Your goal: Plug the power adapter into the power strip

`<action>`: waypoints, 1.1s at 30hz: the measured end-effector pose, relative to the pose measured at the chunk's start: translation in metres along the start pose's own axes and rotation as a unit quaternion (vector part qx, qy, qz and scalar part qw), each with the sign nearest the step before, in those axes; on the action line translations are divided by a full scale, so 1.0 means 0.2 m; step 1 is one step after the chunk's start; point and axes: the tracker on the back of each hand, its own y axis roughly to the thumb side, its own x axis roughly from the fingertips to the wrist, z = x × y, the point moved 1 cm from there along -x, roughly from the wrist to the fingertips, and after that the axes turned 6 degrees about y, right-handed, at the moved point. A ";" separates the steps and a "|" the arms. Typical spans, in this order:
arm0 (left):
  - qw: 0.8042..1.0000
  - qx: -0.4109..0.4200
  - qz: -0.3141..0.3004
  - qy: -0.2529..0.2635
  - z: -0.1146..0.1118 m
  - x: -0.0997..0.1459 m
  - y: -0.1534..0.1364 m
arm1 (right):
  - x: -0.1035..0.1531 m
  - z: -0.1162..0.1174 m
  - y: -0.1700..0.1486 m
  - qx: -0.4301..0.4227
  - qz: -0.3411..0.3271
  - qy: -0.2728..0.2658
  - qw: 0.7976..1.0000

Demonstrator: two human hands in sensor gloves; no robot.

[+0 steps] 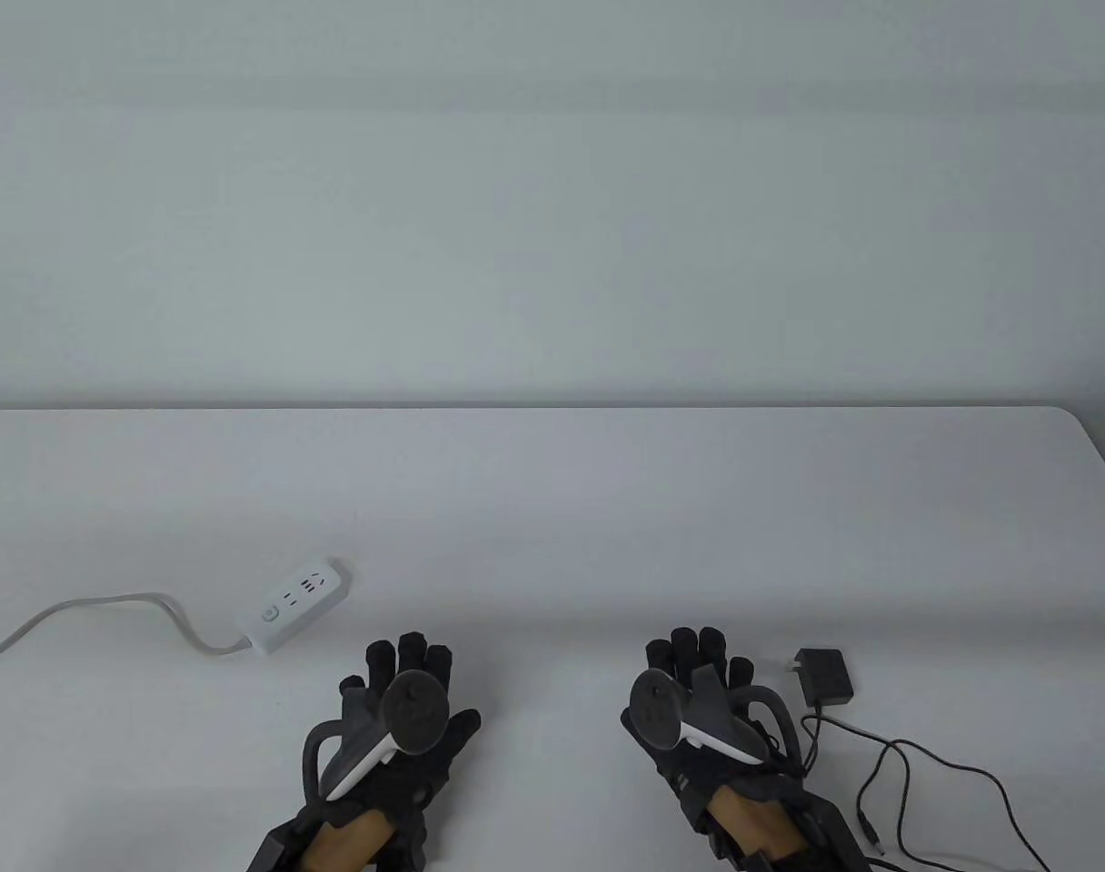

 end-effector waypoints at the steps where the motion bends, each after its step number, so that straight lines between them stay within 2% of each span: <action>1: 1.000 0.000 -0.001 0.000 0.00 0.00 0.00 | 0.00 0.00 0.01 0.002 -0.002 0.001 1.000; 22: 1.000 0.002 -0.012 -0.011 -0.01 0.00 0.01 | -0.01 0.00 -0.03 -0.010 0.012 0.003 1.000; 27: 1.000 -0.001 -0.011 -0.017 -0.01 0.00 0.01 | -0.02 -0.03 -0.11 -0.021 0.031 -0.012 0.999; 33: 1.000 -0.001 -0.014 -0.022 -0.01 0.00 0.01 | -0.02 -0.08 -0.29 -0.052 0.076 -0.046 0.995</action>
